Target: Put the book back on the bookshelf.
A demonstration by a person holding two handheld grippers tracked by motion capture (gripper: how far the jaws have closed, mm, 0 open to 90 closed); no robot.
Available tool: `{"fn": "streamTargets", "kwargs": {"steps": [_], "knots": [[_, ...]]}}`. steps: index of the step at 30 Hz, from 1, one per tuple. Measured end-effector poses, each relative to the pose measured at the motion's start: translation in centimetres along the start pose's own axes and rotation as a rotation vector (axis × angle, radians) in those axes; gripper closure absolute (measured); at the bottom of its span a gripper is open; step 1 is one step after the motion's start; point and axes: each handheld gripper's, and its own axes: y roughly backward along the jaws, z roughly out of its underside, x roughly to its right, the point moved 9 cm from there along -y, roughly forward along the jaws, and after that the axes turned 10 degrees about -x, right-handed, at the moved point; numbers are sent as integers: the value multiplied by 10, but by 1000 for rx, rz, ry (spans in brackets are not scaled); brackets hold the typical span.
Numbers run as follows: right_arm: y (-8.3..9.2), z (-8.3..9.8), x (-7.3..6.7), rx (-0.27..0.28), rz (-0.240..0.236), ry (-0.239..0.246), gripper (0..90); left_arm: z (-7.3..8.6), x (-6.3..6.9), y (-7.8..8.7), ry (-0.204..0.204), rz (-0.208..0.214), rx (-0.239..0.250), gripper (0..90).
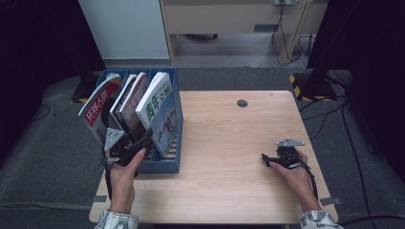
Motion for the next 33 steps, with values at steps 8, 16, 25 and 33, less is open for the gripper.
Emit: {"fn": "streamTargets", "kwargs": {"steps": [8,16,25,33], "knots": [[0,0,0,-1,0,-2,189,5,9,-1,17,54,-41,333],[0,0,-1,-2,1,0,186,12,18,4,20,69,-56,266],[0,0,-1,-3,0,1,182,13,36,2,-10,96,-62,254],[0,0,-1,-4,-1,0,179,15,43,-3,-24,118,-77,243]]}}
